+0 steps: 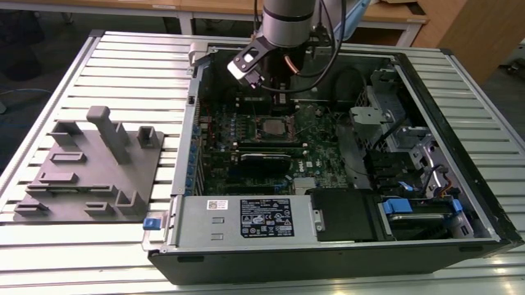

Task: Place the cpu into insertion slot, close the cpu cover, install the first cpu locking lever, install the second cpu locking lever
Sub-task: 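Close the cpu cover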

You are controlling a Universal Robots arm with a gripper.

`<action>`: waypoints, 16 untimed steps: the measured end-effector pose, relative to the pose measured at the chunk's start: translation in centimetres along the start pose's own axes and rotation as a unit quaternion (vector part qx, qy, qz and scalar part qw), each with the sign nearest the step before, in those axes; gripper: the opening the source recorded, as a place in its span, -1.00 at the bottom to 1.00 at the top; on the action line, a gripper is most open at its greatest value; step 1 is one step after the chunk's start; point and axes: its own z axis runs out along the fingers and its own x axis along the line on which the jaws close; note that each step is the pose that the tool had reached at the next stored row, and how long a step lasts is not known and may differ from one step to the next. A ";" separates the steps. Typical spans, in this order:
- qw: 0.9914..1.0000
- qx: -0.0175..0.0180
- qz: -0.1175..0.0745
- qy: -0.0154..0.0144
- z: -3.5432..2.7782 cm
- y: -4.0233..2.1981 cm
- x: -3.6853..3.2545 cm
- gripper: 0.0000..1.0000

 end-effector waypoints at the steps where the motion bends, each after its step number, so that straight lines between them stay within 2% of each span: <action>1: 1.000 0.000 0.000 0.000 -0.03 0.00 0.00 -0.80; 16: 1.000 0.000 0.000 0.000 -0.95 0.03 0.01 -0.80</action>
